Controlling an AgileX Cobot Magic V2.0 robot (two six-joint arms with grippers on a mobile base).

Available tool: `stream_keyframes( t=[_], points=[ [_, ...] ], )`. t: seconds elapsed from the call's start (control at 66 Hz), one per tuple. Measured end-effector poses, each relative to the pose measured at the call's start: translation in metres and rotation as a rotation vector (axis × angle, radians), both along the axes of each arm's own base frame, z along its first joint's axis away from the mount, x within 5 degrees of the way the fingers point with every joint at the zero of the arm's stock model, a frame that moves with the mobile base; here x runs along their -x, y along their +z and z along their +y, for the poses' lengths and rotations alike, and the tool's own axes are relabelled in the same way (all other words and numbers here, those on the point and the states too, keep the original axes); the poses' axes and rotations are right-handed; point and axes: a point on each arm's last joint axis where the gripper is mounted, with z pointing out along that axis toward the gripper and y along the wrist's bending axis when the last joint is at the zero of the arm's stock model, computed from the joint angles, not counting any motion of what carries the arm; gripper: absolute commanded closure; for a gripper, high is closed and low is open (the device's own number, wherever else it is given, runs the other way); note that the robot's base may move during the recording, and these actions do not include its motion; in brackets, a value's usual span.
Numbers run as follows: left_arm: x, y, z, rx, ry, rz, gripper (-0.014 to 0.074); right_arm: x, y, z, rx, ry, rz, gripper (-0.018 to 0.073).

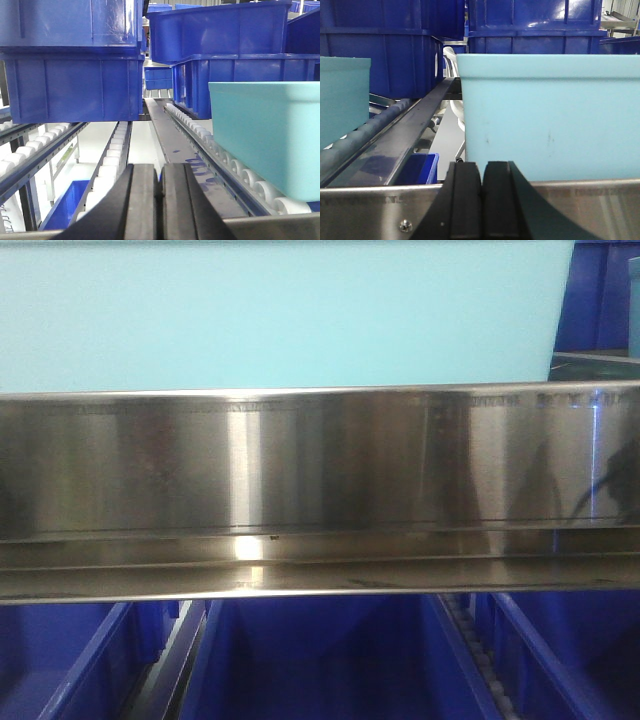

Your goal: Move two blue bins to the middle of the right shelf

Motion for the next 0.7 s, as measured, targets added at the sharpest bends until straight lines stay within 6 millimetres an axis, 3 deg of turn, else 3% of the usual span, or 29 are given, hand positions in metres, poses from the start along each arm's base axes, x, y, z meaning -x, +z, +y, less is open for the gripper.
stream_keyframes(
  t=[0.697],
  points=[
    [0.0, 0.0, 0.0, 0.0, 0.0, 0.0, 0.0707, 0.0, 0.0, 0.0, 0.0, 0.0, 0.0, 0.0726]
  ],
)
